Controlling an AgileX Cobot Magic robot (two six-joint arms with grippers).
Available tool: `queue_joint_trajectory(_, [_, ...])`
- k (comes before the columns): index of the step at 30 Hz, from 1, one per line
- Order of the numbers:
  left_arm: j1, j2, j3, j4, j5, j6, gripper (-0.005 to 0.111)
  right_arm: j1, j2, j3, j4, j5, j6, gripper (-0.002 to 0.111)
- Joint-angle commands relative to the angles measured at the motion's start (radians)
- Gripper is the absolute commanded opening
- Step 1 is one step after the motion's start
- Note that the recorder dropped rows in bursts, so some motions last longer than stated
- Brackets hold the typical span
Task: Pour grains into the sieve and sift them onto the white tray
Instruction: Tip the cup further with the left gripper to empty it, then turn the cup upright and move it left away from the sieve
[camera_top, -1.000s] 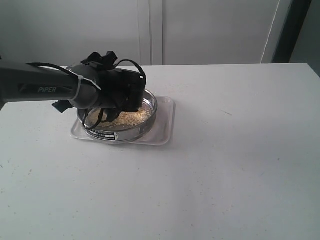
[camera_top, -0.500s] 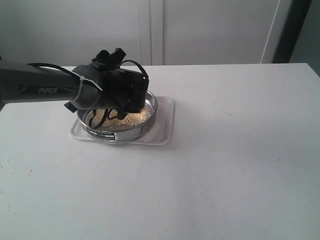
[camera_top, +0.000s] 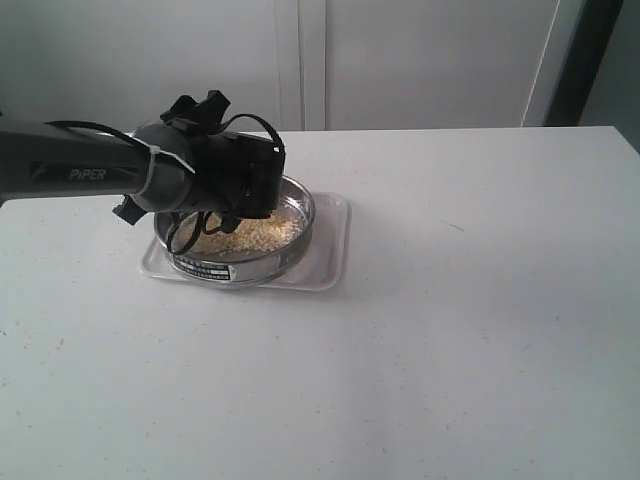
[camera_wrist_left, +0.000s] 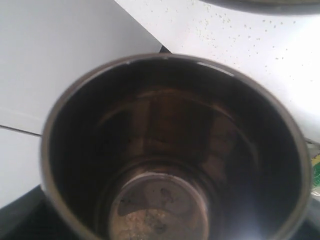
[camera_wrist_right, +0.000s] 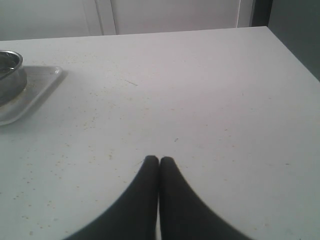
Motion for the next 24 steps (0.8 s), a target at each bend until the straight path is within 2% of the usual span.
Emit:
queue_joint_trajectory(1, [0.0, -0.01, -0.005, -0.011, 0.043, -0.016, 0.0, -0.001, -0.005, 0.005, 0.0, -0.015, -0.002, 0.0])
queue_joint_trajectory(5, [-0.006, -0.01, -0.005, -0.009, 0.047, -0.115, 0.0, -0.001, -0.005, 0.005, 0.0, -0.015, -0.002, 0.0])
queue_joint_trajectory(17, [-0.006, -0.01, -0.005, -0.009, 0.049, -0.614, 0.0, -0.001, -0.005, 0.005, 0.0, -0.015, -0.002, 0.0])
queue_joint_trajectory(19, [-0.006, -0.021, -0.005, -0.037, 0.026, -0.644, 0.0, -0.001, -0.005, 0.005, 0.0, -0.015, -0.002, 0.0])
queue_joint_trajectory(21, [-0.004, -0.05, -0.005, -0.132, -0.046, -0.662, 0.0, -0.001, -0.005, 0.005, 0.0, -0.015, -0.002, 0.0])
queue_joint_trajectory(24, [0.039, -0.12, -0.005, -0.311, -0.156, -0.675, 0.0, -0.001, -0.005, 0.005, 0.0, -0.015, -0.002, 0.0])
